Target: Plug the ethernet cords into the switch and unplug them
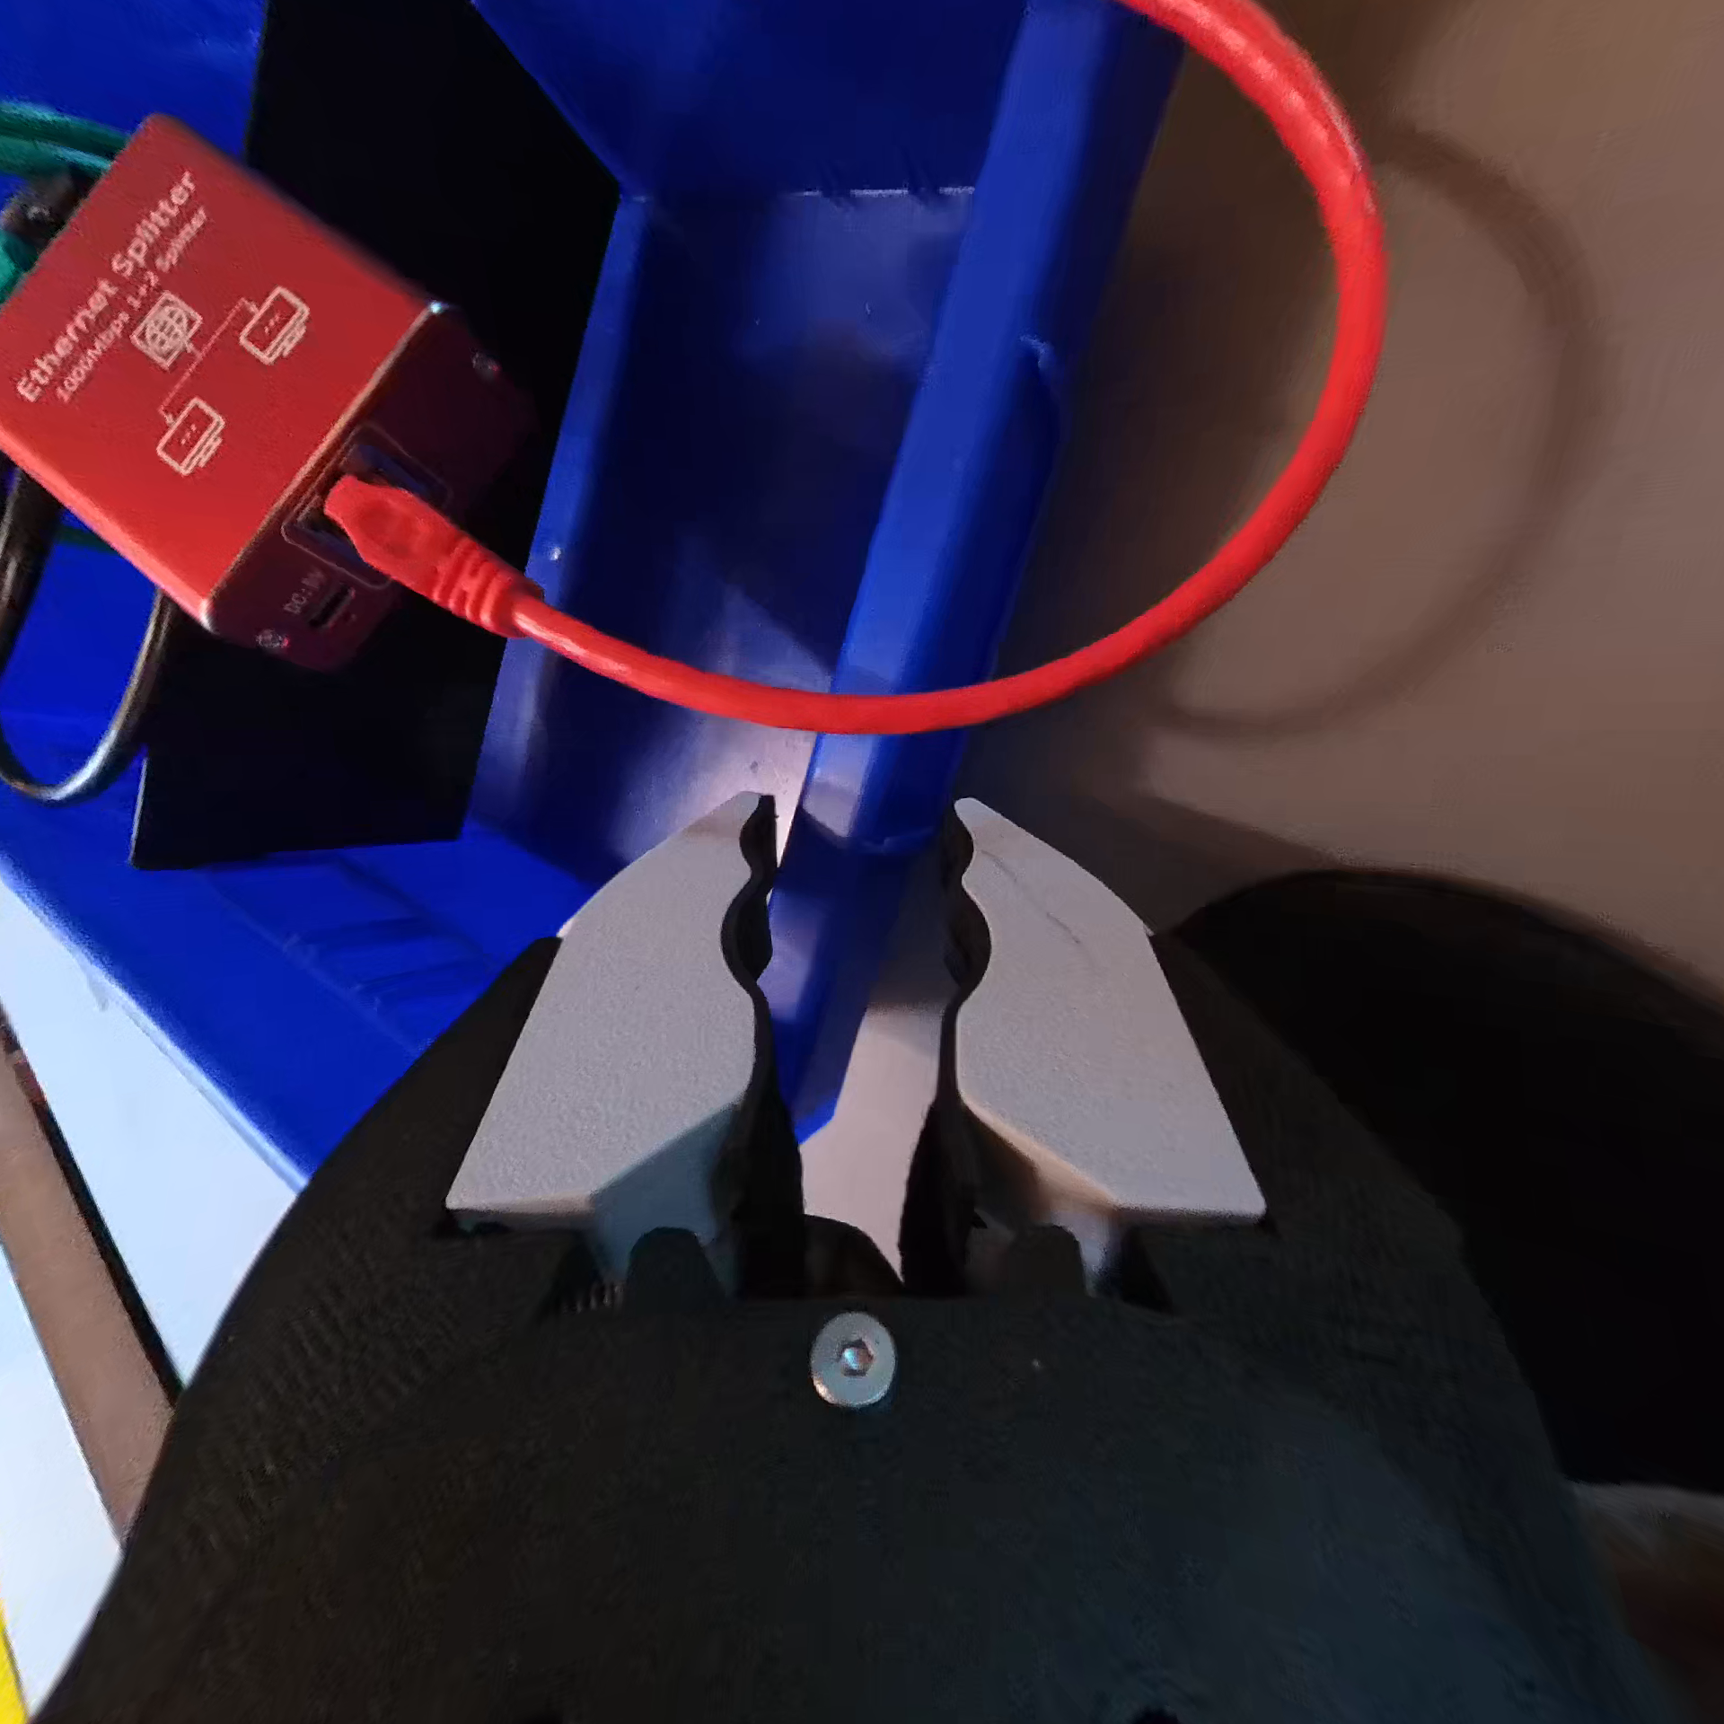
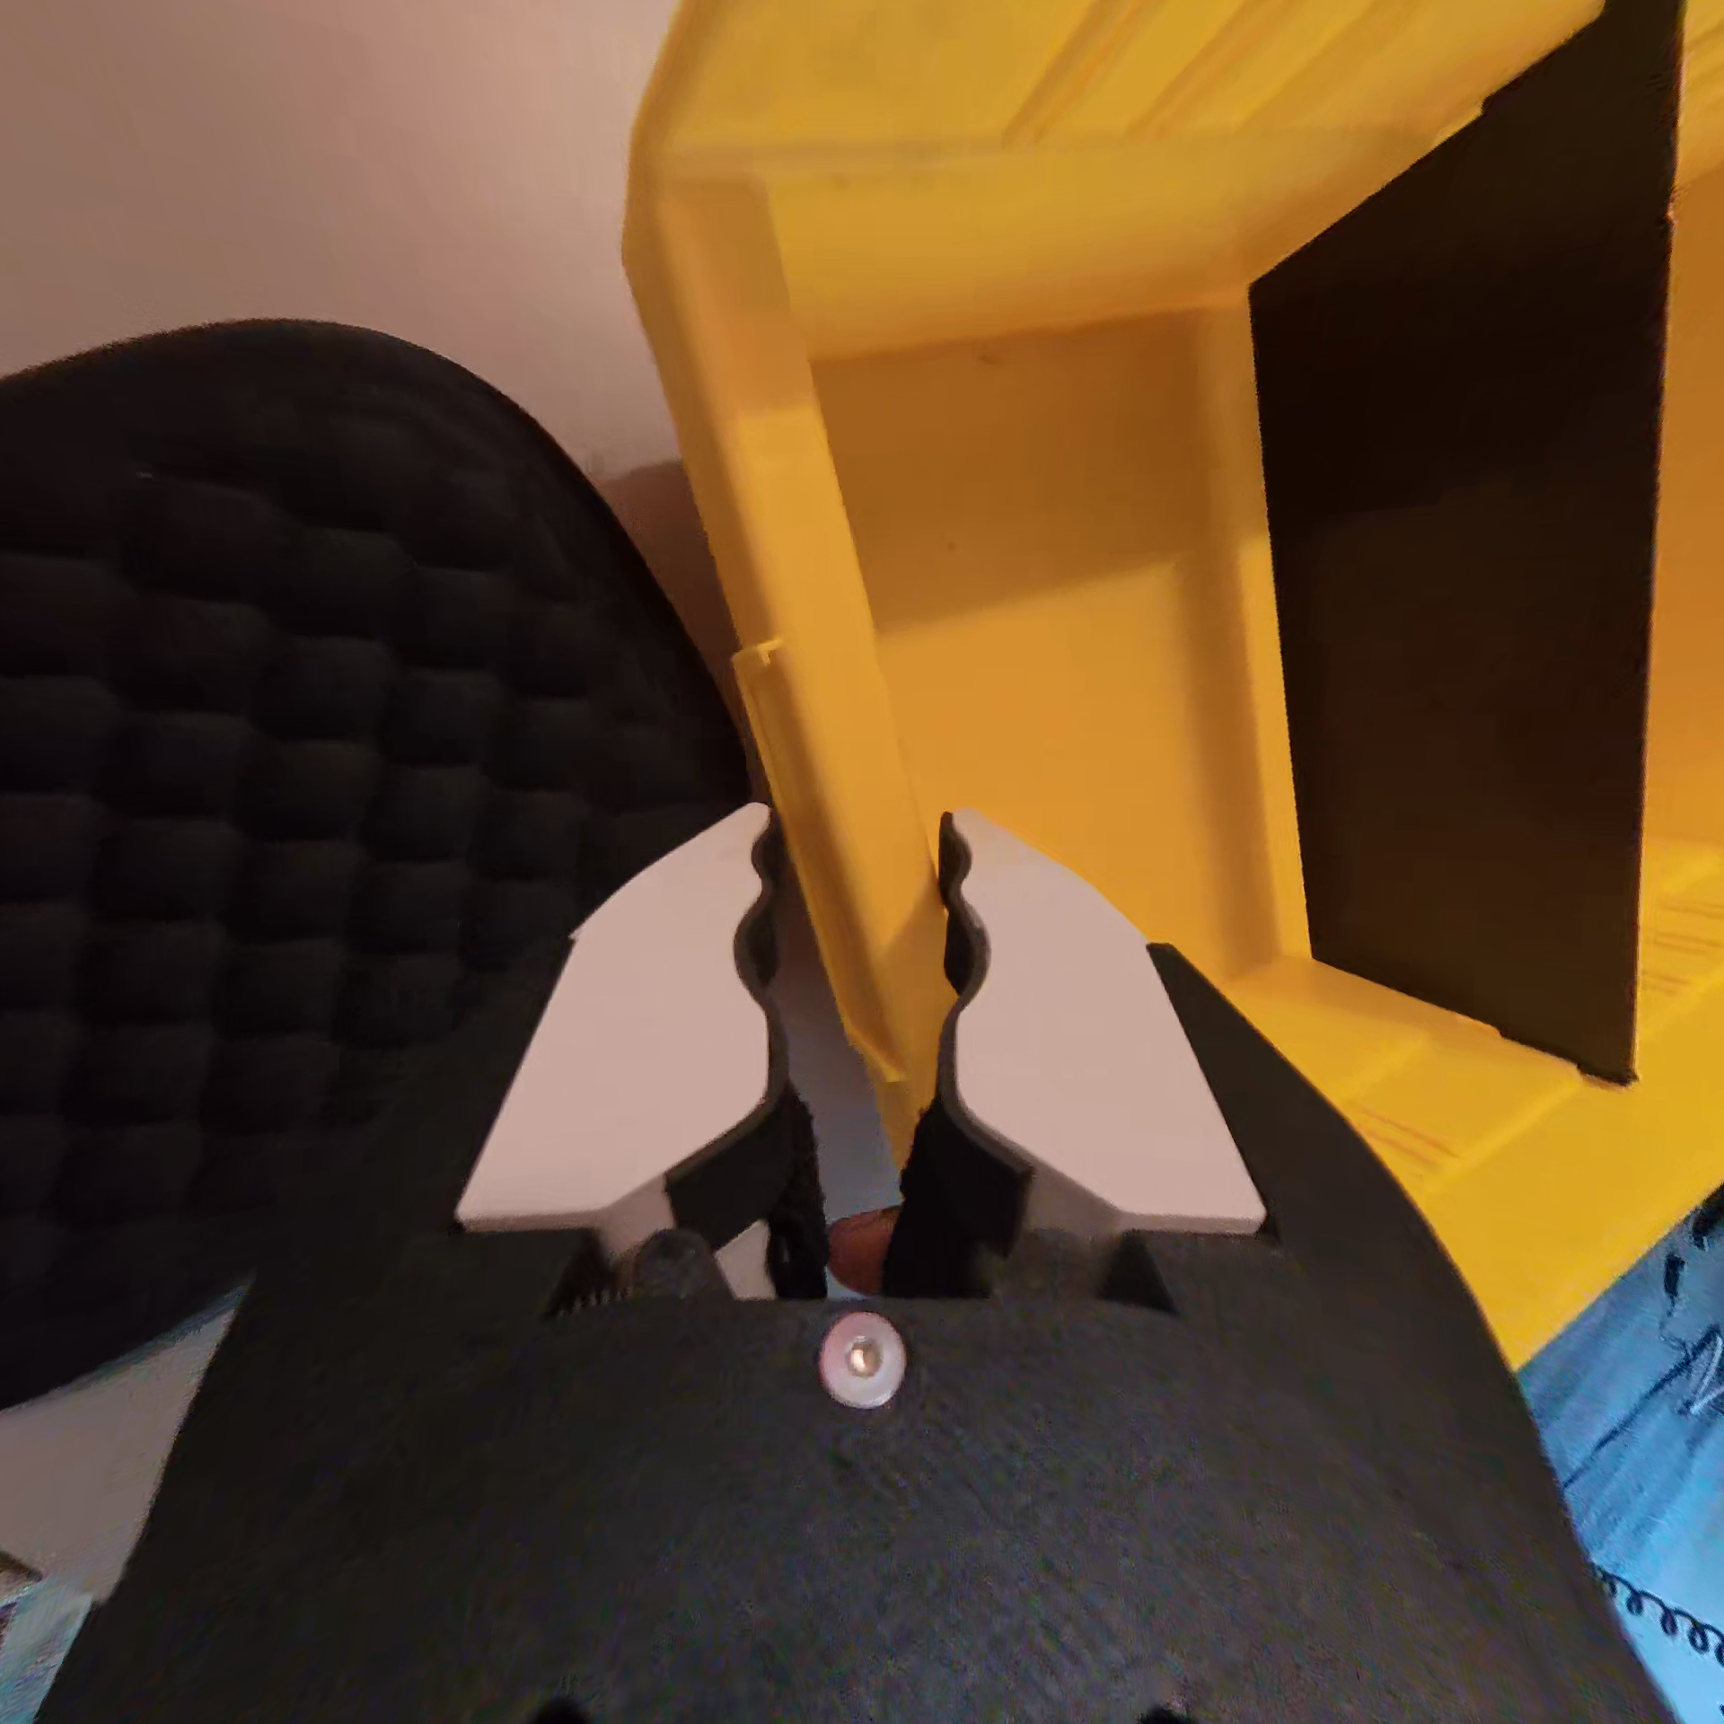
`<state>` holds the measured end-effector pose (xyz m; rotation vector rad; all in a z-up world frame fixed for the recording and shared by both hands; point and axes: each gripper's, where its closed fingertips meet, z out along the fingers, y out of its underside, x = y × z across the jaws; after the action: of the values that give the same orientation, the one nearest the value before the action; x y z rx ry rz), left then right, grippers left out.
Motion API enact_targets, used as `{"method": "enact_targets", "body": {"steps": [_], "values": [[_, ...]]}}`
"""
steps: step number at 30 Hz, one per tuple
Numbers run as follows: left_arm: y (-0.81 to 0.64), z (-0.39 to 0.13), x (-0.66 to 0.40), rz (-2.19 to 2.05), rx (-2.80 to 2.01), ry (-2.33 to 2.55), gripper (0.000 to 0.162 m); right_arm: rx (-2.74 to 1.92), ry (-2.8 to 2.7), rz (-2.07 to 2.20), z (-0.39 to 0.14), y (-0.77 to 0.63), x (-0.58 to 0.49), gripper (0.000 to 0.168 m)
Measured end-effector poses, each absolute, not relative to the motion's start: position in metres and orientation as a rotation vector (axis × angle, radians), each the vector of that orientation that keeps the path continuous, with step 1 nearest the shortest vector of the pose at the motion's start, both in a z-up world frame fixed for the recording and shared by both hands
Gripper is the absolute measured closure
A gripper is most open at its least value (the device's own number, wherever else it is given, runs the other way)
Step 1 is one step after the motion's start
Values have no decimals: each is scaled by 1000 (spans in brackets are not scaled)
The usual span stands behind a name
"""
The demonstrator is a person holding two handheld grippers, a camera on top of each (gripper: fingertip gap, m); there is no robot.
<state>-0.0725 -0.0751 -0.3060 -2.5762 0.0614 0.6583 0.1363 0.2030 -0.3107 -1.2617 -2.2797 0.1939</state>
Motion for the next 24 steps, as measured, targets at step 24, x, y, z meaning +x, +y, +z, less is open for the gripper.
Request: {"method": "enact_targets", "body": {"steps": [24], "values": [[-290, -304, -115, 676, -2698, -61, 124, -1218, -2389, 130, -312, 277, 229, 137]]}}
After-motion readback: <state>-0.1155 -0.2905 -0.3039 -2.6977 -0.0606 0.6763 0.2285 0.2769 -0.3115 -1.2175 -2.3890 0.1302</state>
